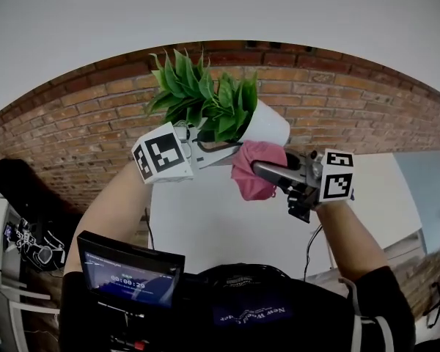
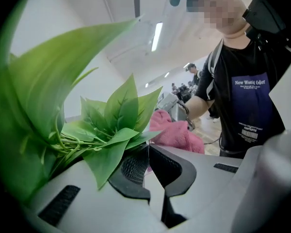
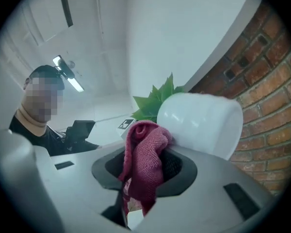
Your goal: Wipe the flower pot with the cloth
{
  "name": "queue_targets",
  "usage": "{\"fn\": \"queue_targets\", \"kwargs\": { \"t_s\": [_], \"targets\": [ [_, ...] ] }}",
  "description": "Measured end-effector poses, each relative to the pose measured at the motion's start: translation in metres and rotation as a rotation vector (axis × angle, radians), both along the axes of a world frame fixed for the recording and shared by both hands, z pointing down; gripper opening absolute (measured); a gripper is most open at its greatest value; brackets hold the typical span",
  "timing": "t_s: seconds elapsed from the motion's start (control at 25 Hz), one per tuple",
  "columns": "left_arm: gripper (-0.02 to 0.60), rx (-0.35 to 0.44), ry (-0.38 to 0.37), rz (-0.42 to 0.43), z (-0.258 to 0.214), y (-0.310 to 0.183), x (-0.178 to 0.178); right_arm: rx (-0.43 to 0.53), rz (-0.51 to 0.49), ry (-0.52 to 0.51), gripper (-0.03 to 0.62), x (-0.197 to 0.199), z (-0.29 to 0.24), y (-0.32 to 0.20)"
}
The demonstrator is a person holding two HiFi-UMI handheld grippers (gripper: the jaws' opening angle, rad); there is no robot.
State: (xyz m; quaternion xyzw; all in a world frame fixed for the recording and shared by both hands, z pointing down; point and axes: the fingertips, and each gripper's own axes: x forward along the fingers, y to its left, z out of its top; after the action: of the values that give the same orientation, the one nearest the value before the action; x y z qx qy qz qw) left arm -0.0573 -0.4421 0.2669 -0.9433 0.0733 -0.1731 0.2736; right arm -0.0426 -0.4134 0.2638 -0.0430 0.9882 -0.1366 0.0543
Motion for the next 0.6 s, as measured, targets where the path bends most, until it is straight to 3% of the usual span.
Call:
{"fn": "queue_targets", "kwargs": {
  "t_s": [0.2,0.4,0.6],
  "targets": [
    [0.009,0.072,-0.142,0.022,0.018,0.006,0.012,0.073,0.091,0.031,0.109,0.027,-0.024,-0.012],
    [0.009,0.091,-0.180,0.057,0.022,0.014,0.010,0.126,0.158,0.094,0.109,0.045,-0.041,-0.040],
    [0.009,0.101,-0.213,0.076,0.019,0.016,0.004,0.099,0.182,0.141,0.109,0.048,-0.047,-0.076]
  ]
}}
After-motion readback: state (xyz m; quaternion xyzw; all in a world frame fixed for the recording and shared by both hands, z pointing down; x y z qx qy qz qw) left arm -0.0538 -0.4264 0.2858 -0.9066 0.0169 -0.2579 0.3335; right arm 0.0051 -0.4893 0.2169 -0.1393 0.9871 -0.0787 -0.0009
